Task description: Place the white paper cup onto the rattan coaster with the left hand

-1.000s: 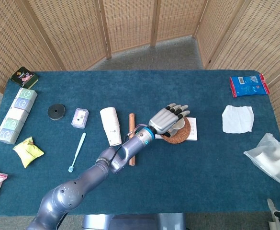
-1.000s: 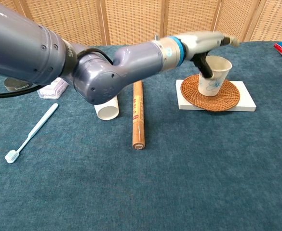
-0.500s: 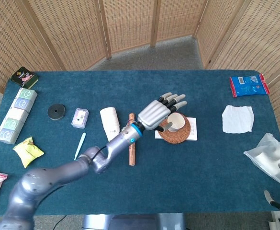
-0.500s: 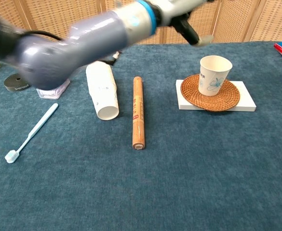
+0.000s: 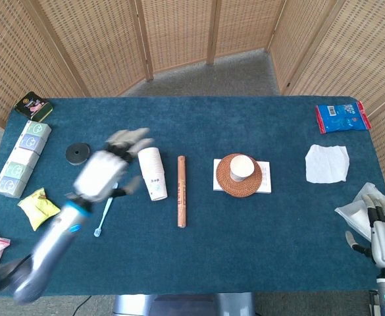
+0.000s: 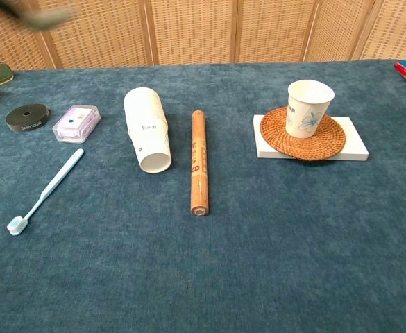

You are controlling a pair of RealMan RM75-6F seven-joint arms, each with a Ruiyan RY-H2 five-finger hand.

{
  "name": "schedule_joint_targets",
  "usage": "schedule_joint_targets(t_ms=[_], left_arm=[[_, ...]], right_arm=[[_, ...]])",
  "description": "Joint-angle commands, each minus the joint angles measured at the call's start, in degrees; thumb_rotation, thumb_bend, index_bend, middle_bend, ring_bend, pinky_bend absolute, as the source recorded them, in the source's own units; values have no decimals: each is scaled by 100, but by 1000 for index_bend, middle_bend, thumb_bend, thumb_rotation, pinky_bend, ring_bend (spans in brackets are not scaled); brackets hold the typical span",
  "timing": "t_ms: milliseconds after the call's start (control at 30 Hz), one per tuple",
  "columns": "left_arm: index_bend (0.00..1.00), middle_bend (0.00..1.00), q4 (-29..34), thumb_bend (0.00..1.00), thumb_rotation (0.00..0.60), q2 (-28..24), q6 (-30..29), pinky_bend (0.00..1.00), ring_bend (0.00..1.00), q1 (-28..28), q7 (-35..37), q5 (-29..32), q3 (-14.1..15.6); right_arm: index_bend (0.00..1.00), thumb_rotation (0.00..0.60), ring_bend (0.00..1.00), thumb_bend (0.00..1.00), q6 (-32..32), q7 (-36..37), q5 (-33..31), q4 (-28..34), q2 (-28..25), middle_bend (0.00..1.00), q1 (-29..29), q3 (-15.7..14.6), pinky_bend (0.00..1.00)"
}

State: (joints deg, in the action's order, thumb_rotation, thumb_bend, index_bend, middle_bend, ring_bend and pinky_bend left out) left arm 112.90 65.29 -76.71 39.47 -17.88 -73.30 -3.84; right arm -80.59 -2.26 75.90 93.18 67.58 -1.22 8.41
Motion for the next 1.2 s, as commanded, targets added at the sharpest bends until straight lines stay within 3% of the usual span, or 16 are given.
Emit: schedule_joint_targets(t_ms=[33,200,400,800,1200], left_arm=[[0,0,444,479,546,-736,-1114,0,0,-1288,-234,-459,950],[0,0,160,480,545,-937,-1672,0,0,-2199,408,-711,1396],[0,0,-644,479,543,-863,-2050,0,0,-2963,1305,-963,1600],[0,0,-1709,479,540,-140,-1935,0,0,-3556,2063,-1097,1388],[0,0,-2072,480,540,189,-1879,0,0,-3841,2099,-1270,1169]], right_arm=[[0,600,0,354,-28,-229,34,208,11,0,-59,-24,0],[0,600,0,356,-106,-518,83,504,-34,0,-85,-63,0],[0,600,0,356,-241,-759,181,719,-31,0,-66,-144,0],[0,600,0,356,-434,-810,588,943,38,0,-31,-357,0],[0,600,0,356,-537,-718,723,933,74,0,60,-511,0]])
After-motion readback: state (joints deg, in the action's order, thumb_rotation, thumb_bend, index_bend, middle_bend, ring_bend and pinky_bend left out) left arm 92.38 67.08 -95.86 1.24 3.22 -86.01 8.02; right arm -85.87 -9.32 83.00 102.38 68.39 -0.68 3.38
